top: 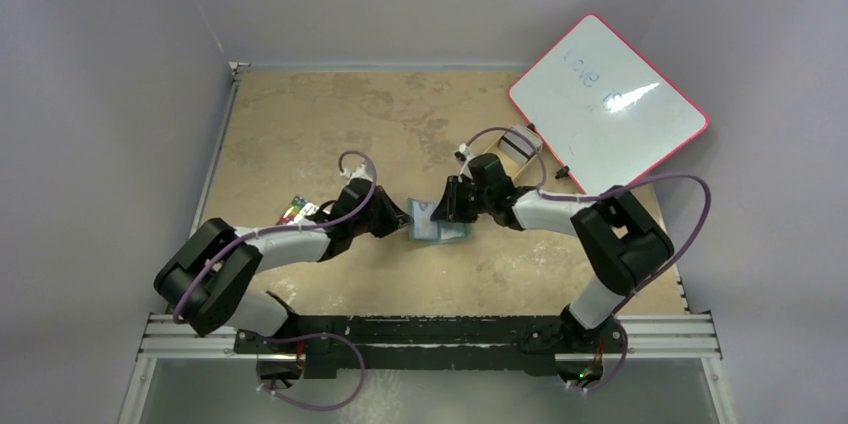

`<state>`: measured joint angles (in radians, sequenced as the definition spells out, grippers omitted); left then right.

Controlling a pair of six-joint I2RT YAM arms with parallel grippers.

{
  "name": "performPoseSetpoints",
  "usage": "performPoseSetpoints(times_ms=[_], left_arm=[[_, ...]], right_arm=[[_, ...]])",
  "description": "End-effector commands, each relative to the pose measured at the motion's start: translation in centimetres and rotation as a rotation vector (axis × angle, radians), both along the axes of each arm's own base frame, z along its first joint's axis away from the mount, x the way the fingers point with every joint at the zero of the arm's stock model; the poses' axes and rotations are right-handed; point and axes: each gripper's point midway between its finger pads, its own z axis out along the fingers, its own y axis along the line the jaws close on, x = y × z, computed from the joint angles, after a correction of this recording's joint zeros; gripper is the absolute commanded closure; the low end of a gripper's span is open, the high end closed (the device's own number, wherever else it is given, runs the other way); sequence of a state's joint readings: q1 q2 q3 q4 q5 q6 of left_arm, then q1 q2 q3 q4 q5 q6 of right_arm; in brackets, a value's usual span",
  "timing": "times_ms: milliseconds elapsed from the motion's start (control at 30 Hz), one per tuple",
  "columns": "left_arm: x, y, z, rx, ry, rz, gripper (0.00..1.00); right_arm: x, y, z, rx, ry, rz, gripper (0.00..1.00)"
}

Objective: Put the credit cards into the card holder
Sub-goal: Insert the credit card into the card holder.

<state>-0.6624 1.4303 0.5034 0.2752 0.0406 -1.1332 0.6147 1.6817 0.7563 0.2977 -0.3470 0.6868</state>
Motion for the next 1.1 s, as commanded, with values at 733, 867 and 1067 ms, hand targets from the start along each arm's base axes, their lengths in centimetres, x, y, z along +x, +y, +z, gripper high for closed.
performPoseSetpoints(times_ms=[733, 867, 1067], left_arm=[[-0.1, -1.5, 3.5, -0.023, -0.075, -0.112, 1.0], [0.1, -1.6, 3.9, -0.031, -0.084, -0.111, 1.0], [0.3, -2.5, 4.3, -0.07, -0.093, -0.131, 0.84]], right_arm=[[0.9, -1.3, 0.4, -0.079, -0.09, -0.037, 0.82], [1.0, -1.7, -0.5, -0.103, -0.091, -0.052, 0.87], [0.5, -1.2, -1.3, -0.093, -0.08, -0.043, 0.88]])
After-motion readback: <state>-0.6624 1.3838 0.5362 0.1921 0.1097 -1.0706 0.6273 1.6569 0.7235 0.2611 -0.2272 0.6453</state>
